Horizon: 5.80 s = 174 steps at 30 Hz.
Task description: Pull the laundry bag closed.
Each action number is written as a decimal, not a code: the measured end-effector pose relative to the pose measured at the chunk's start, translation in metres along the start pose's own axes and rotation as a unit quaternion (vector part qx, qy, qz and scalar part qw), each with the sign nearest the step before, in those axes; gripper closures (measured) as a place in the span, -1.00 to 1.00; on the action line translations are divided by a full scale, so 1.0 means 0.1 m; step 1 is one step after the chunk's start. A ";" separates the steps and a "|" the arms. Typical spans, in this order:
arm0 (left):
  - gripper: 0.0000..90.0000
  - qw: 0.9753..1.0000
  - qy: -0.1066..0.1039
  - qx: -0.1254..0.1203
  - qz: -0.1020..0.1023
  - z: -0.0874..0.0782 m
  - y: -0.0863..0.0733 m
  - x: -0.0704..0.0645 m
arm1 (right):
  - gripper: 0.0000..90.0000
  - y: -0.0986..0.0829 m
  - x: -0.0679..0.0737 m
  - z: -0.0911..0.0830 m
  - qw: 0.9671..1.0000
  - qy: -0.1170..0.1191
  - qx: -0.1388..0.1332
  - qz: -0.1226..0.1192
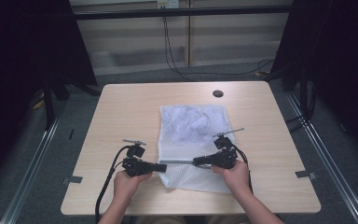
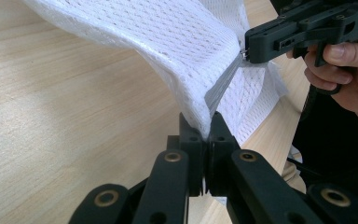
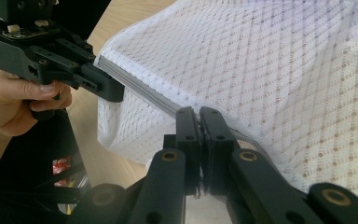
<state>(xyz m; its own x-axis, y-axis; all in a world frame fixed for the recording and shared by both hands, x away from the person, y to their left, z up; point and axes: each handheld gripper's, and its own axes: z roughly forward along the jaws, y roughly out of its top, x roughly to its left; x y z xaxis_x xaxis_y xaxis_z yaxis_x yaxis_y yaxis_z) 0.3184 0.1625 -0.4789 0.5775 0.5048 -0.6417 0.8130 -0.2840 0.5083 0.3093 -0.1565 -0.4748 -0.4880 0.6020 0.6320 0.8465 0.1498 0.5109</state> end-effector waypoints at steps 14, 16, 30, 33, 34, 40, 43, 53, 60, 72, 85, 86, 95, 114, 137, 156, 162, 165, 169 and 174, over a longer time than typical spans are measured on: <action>0.96 1.000 0.002 0.000 0.003 -0.01 0.00 0.01 | 0.92 -0.01 -0.02 -0.03 1.000 -0.003 0.000 0.003; 0.96 1.000 0.001 0.000 0.004 -0.01 0.00 0.01 | 0.92 -0.01 -0.03 -0.04 1.000 -0.003 0.000 0.001; 0.96 1.000 -0.001 0.002 -0.001 0.00 0.00 0.00 | 0.92 -0.02 -0.03 -0.05 1.000 -0.002 -0.002 -0.005; 0.96 1.000 -0.001 0.002 -0.001 0.00 0.00 0.00 | 0.92 -0.02 -0.03 -0.06 1.000 -0.002 -0.002 -0.004; 0.96 1.000 0.000 0.002 -0.002 0.00 0.00 0.00 | 0.92 -0.02 -0.03 -0.06 1.000 -0.003 -0.002 -0.004; 0.96 1.000 0.001 0.001 -0.006 0.00 0.00 -0.01 | 0.92 -0.02 -0.03 -0.06 1.000 -0.001 -0.001 -0.005; 0.96 1.000 0.001 0.002 0.001 -0.01 0.00 0.01 | 0.92 -0.02 -0.04 -0.07 1.000 -0.003 -0.002 -0.003; 0.96 1.000 0.003 0.002 0.001 -0.01 0.00 0.00 | 0.92 -0.03 -0.05 -0.10 1.000 -0.004 -0.001 -0.002; 0.96 1.000 0.002 0.002 -0.006 0.00 0.00 0.00 | 0.92 -0.03 -0.06 -0.12 1.000 -0.003 -0.002 -0.001; 0.96 1.000 0.003 0.003 -0.002 -0.02 0.00 0.01 | 0.92 -0.04 -0.10 -0.16 1.000 -0.006 -0.005 0.001; 0.96 1.000 0.000 -0.003 -0.014 -0.04 0.00 0.03 | 0.92 -0.08 -0.16 -0.24 1.000 -0.010 -0.008 0.005; 0.96 1.000 0.000 -0.003 -0.014 -0.04 0.00 0.03 | 0.92 -0.08 -0.16 -0.24 1.000 -0.010 -0.007 0.005; 0.96 1.000 0.004 -0.002 -0.007 -0.04 0.00 0.03 | 0.92 -0.10 -0.19 -0.28 1.000 -0.015 -0.002 0.007; 0.96 1.000 0.006 0.000 -0.007 -0.03 0.00 0.03 | 0.92 -0.12 -0.21 -0.32 1.000 -0.020 -0.006 0.004; 0.96 1.000 0.007 0.002 -0.005 -0.04 -0.01 0.04 | 0.92 -0.15 -0.26 -0.42 1.000 -0.027 -0.011 0.006; 0.96 1.000 0.000 0.002 -0.008 -0.05 -0.01 0.03 | 0.92 -0.17 -0.29 -0.47 1.000 -0.026 -0.011 0.010; 0.96 1.000 0.003 0.000 -0.010 -0.06 -0.01 0.03 | 0.92 -0.17 -0.30 -0.50 0.999 -0.032 -0.011 0.005; 0.96 1.000 0.002 -0.001 -0.010 -0.06 -0.01 0.03 | 0.92 -0.18 -0.33 -0.53 0.999 -0.028 -0.016 0.013; 0.96 1.000 0.003 -0.001 -0.011 -0.06 -0.01 0.03 | 0.92 -0.18 -0.32 -0.53 0.999 -0.031 -0.012 0.011; 0.96 1.000 0.005 -0.006 -0.010 -0.07 -0.01 0.04 | 0.92 -0.19 -0.33 -0.56 0.999 -0.037 -0.012 0.010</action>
<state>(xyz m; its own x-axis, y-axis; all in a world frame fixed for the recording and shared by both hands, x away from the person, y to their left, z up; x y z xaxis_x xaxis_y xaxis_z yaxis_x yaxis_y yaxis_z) 0.3192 0.1709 -0.4776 0.5599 0.5180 -0.6467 0.8238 -0.2644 0.5014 0.2977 -0.2230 -0.4732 -0.4527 0.6606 0.5988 0.8507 0.1188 0.5121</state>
